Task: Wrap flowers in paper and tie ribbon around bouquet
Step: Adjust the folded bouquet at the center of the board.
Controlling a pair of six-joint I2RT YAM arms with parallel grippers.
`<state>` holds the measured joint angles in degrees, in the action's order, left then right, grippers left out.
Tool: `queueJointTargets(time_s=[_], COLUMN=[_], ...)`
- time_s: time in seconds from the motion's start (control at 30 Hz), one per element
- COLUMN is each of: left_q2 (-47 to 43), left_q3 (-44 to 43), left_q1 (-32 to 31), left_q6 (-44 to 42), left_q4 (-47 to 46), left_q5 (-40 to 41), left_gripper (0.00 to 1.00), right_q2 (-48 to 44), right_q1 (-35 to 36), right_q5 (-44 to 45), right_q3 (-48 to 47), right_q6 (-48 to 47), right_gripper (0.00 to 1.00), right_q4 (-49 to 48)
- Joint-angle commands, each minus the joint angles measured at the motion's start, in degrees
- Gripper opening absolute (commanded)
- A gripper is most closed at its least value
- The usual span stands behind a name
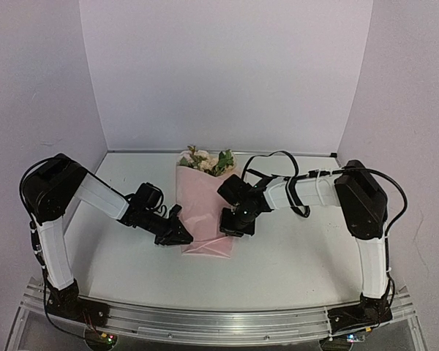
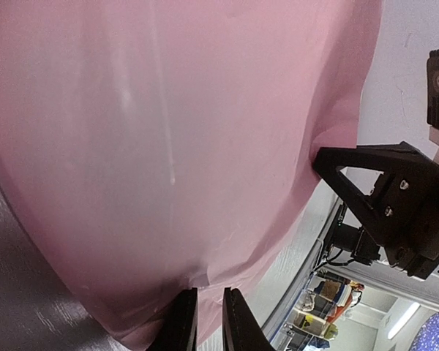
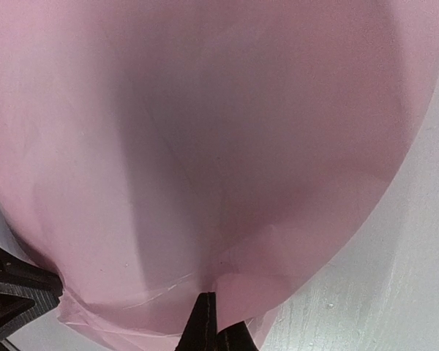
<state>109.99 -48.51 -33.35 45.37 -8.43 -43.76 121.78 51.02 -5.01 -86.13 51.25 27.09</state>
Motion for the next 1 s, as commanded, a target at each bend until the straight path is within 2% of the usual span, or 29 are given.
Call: queueJointTargets(time_s=[0.0,0.13,0.27,0.5,0.73,0.97], left_q2=[2.2,2.2,1.9,1.3,1.3,1.0], left_q3=[0.5,0.6,0.0,-0.9,-1.6,-1.7], left_q1=[0.4,0.4,0.4,0.4,0.4,0.4], left_q6=[1.7,1.4,0.2,-1.1,-1.7,-1.6], left_q4=[3.1,3.7,5.0,6.3,7.0,6.9], left_q5=[5.1,5.4,5.7,6.1,6.1,6.1], left_gripper=[0.14,0.14,0.14,0.14,0.14,0.14], right_q2=[-0.6,-2.9,-6.7,-8.2,0.1,3.9], right_q1=[0.7,0.8,1.3,3.9,5.7,6.0], right_q5=[3.4,4.8,5.0,6.6,1.7,0.7], right_q3=[-0.5,-1.0,-3.0,-8.6,-16.2,-11.3], right_q6=[-3.3,-5.6,-7.9,-11.4,-11.6,-8.8], right_gripper=[0.04,0.2,0.27,0.28,0.25,0.22], right_q4=[3.0,6.0,9.0,11.3,10.8,4.8])
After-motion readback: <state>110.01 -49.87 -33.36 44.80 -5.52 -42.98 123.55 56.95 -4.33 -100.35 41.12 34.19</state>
